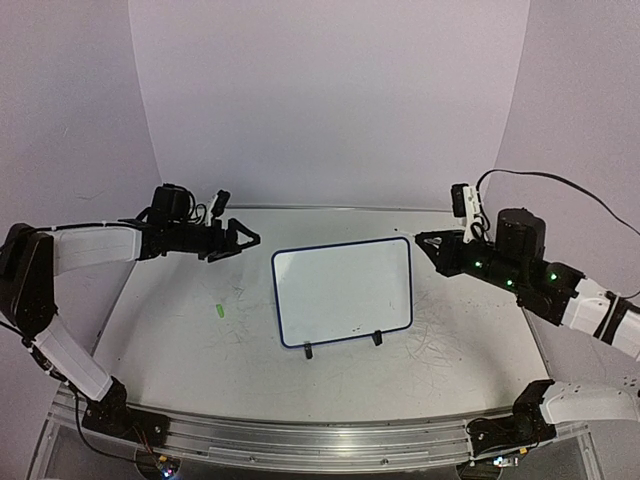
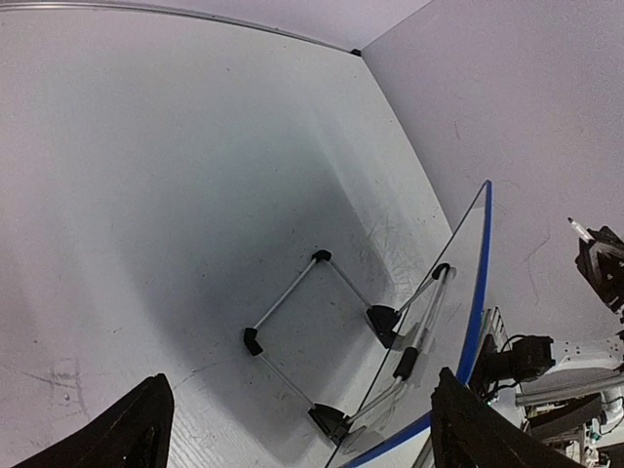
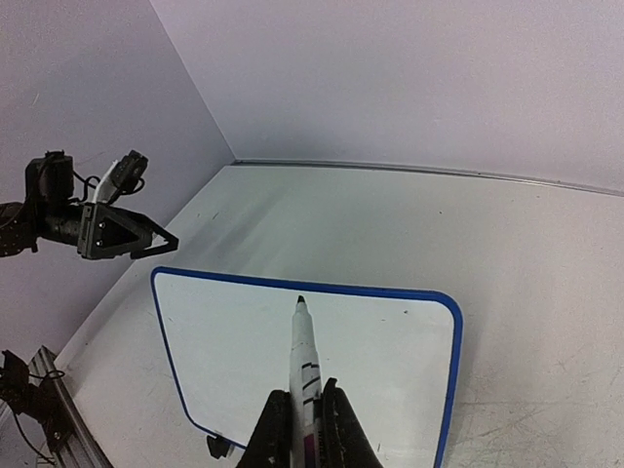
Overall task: Write a sentence on the whiteboard
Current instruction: Hold the whiteboard at the center of the board.
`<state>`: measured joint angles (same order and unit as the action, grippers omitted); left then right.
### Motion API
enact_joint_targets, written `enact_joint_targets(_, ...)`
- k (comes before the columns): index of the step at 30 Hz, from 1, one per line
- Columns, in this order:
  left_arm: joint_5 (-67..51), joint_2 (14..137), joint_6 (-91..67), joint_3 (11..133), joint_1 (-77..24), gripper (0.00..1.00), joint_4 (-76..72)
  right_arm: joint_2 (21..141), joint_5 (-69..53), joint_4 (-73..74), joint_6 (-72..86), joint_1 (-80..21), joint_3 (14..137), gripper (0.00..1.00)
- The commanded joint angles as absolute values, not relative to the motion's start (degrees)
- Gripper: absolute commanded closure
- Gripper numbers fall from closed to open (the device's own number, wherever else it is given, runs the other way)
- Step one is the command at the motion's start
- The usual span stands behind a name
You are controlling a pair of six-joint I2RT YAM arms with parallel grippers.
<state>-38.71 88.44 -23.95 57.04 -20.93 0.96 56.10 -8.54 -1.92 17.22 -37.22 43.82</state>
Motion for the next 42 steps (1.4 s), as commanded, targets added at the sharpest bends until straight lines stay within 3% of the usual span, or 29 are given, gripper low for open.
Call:
enact_joint_targets(1,-47.8,90.4,-19.5,60.9,-20.7,0.1,-4.0,60.0,-9.4,-5.8,15.7,-40.3,48.5,1.0)
enact_joint_targets(9,-54.4,90.4,-18.0,57.7,-20.7,0.33,-6.1,70.6,-1.3,-3.5,10.3,-51.3,56.8,1.0)
enact_joint_targets(19,-61.4,92.8,-18.0,57.5,-24.7,0.43,-8.9,81.5,1.2,-0.4,4.1,-57.3,66.0,1.0)
enact_joint_targets(27,-60.8,94.9,-17.9,58.1,-25.9,0.58,-9.0,85.7,2.1,-1.6,5.1,-59.3,68.4,1.0)
enact_joint_targets(32,-61.3,95.2,-17.8,57.9,-26.1,0.73,-9.0,87.7,2.9,-2.0,4.8,-60.5,69.0,1.0)
enact_joint_targets(42,-60.7,95.2,-16.8,58.2,-26.7,0.89,-9.0,92.9,8.0,-1.2,3.6,-62.7,72.2,1.0)
